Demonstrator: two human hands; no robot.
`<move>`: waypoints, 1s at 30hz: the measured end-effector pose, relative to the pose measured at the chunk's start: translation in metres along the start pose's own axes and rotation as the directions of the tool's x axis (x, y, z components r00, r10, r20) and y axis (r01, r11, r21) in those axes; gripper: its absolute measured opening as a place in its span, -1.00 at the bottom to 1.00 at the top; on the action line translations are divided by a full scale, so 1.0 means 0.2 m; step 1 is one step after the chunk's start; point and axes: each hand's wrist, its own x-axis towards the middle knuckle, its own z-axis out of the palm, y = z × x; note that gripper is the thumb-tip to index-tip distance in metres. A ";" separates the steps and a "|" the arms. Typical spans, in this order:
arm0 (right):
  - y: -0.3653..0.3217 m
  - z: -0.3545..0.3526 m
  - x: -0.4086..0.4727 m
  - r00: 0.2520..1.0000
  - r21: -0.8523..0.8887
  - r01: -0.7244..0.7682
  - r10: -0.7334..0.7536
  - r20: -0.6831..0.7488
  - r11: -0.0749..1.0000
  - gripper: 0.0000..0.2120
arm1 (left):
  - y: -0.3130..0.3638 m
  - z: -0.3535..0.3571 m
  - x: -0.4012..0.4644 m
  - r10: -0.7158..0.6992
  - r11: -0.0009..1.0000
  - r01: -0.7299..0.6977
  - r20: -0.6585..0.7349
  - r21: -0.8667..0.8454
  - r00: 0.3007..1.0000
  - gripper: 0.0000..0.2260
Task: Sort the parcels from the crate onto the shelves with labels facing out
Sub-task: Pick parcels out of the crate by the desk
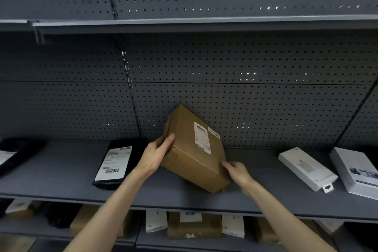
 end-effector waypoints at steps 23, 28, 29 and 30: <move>0.30 -0.19 -0.09 0.958 -0.041 0.132 -0.138 -0.252 0.990 -0.41 | -0.38 0.32 -0.05 -0.270 0.957 0.282 0.137 -0.072 0.953 -0.62; 0.30 -0.17 -0.12 0.976 0.159 0.148 -0.118 -0.182 0.976 -0.47 | -0.39 0.32 -0.05 -0.289 0.954 0.295 0.109 -0.050 0.951 -0.48; 0.30 -0.16 -0.13 0.976 0.172 0.147 -0.115 -0.183 0.974 -0.47 | -0.38 0.33 -0.05 -0.287 0.955 0.292 0.097 -0.044 0.953 -0.49; 0.31 -0.15 -0.14 0.976 0.182 0.142 -0.108 -0.188 0.973 -0.46 | -0.36 0.33 -0.05 -0.277 0.959 0.280 0.079 -0.037 0.958 -0.50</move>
